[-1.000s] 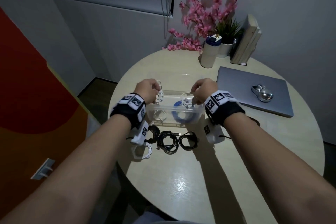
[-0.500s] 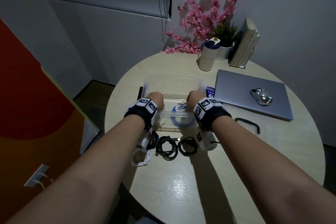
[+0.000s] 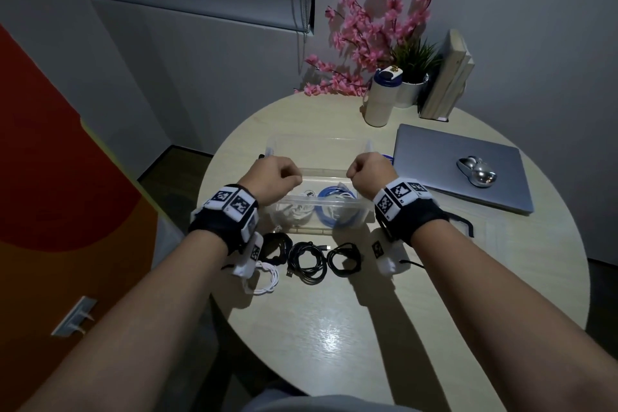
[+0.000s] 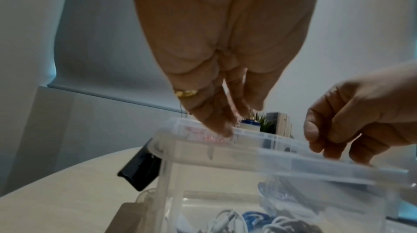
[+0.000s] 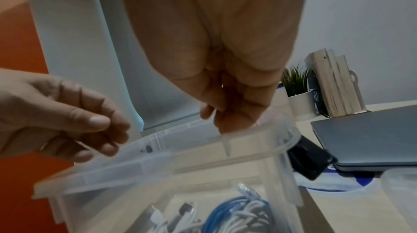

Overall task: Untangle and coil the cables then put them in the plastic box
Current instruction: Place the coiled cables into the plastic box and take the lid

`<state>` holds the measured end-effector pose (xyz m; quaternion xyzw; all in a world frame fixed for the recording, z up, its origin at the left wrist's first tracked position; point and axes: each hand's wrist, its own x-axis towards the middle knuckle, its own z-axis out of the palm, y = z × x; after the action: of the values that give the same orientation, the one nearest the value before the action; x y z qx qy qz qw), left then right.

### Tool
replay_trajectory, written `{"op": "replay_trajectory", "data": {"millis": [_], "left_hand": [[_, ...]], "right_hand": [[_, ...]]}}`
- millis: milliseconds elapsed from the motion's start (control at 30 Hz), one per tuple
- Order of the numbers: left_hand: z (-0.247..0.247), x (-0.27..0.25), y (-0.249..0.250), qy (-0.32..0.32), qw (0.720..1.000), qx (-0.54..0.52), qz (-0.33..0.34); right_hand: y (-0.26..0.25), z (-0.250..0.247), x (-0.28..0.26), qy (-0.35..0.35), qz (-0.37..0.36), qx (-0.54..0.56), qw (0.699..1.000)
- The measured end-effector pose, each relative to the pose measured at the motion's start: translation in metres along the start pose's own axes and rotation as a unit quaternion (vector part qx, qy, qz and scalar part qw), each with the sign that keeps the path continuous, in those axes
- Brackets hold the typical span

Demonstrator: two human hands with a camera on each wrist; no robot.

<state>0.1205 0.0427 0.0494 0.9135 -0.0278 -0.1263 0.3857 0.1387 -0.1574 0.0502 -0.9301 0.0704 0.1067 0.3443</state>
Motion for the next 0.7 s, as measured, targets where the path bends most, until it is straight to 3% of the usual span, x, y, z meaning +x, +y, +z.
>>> {"op": "replay_trajectory", "data": {"millis": [100,200,300,433,500,567,700], "left_hand": [[-0.004,-0.025,-0.009,-0.095,0.995,-0.038,-0.005],[0.006,-0.04,-0.027,-0.162,0.985,0.036,-0.055],[0.026,-0.045,-0.045,-0.173,0.969,0.148,-0.092],[0.053,-0.057,-0.066,-0.19,0.929,0.286,-0.136],[0.064,-0.066,-0.075,-0.196,0.915,0.32,-0.151],[0.072,-0.073,-0.084,-0.184,0.914,0.326,-0.153],[0.084,-0.079,-0.094,-0.183,0.907,0.352,-0.139]], "right_hand": [[0.001,-0.006,-0.021,-0.067,-0.014,0.052,0.996],[0.005,0.0,-0.04,-0.164,-0.02,0.023,0.986],[0.016,0.024,-0.048,-0.22,-0.017,-0.068,0.973],[0.044,0.07,-0.044,-0.214,-0.053,-0.272,0.937],[0.097,0.115,0.001,-0.207,-0.033,-0.364,0.908],[0.13,0.142,0.027,-0.234,-0.008,-0.382,0.894],[0.071,0.103,-0.045,-0.259,-0.008,-0.395,0.881]]}}
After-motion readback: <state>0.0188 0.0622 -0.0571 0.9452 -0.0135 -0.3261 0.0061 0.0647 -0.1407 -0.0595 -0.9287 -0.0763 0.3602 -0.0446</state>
